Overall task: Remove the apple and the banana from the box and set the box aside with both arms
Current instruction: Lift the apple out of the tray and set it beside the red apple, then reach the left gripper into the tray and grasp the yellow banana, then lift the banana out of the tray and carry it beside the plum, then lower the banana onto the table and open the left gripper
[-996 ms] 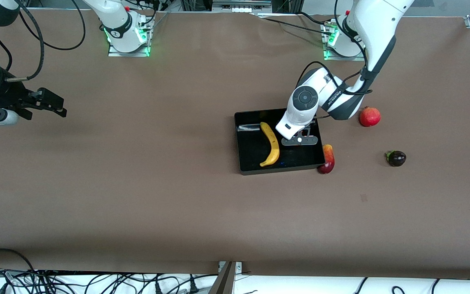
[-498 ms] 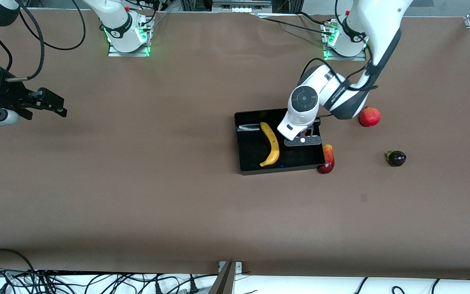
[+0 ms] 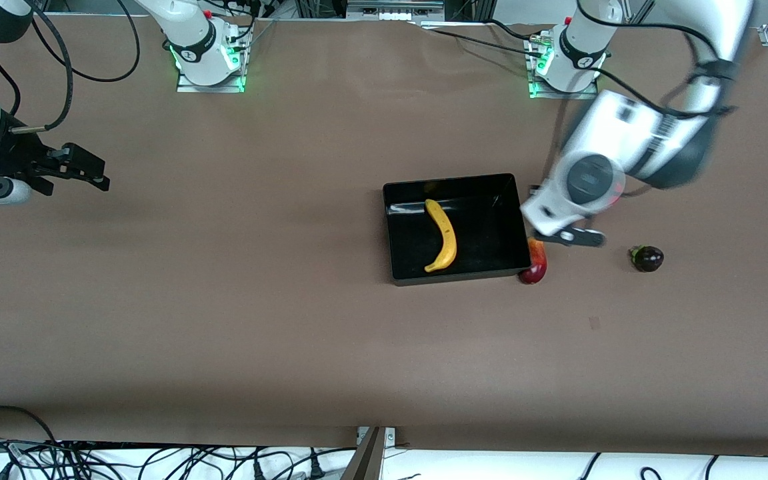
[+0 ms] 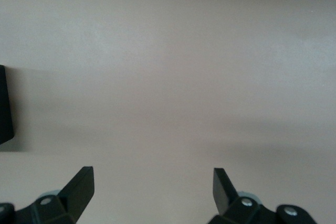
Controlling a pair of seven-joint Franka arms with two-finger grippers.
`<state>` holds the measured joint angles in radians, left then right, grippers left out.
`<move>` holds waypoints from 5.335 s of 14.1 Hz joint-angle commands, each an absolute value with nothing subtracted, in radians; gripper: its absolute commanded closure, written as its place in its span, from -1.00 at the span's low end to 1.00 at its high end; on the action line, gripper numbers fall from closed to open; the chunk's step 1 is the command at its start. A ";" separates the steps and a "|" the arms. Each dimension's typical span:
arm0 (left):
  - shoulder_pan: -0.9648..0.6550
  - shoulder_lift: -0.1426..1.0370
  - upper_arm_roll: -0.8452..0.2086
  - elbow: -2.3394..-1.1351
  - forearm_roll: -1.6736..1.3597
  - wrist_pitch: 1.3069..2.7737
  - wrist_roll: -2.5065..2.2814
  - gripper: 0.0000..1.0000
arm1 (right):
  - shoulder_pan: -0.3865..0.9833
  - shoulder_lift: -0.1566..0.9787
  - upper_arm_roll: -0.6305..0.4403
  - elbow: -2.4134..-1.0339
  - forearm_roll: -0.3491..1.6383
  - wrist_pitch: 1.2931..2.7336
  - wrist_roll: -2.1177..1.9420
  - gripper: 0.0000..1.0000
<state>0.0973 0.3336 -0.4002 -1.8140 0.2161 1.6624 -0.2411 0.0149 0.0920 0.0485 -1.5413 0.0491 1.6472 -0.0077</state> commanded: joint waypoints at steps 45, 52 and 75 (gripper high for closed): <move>-0.042 0.519 -0.565 -1.616 0.261 1.857 -0.615 1.00 | 0.017 0.087 0.052 -1.532 0.034 1.634 -0.006 -1.00; 0.223 0.552 -0.551 -1.493 0.288 1.597 -0.438 1.00 | 0.018 0.087 0.052 -1.532 0.035 1.634 -0.005 -1.00; 0.439 0.421 -0.775 -1.407 0.442 1.516 -0.177 -1.00 | 0.021 0.087 0.052 -1.532 0.037 1.634 -0.017 -1.00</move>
<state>0.4656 0.4411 -0.7891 -1.4640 0.4905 1.5670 -0.2082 0.0177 0.0916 0.0519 -1.5411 0.0490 1.6457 -0.0081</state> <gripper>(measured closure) 0.000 0.000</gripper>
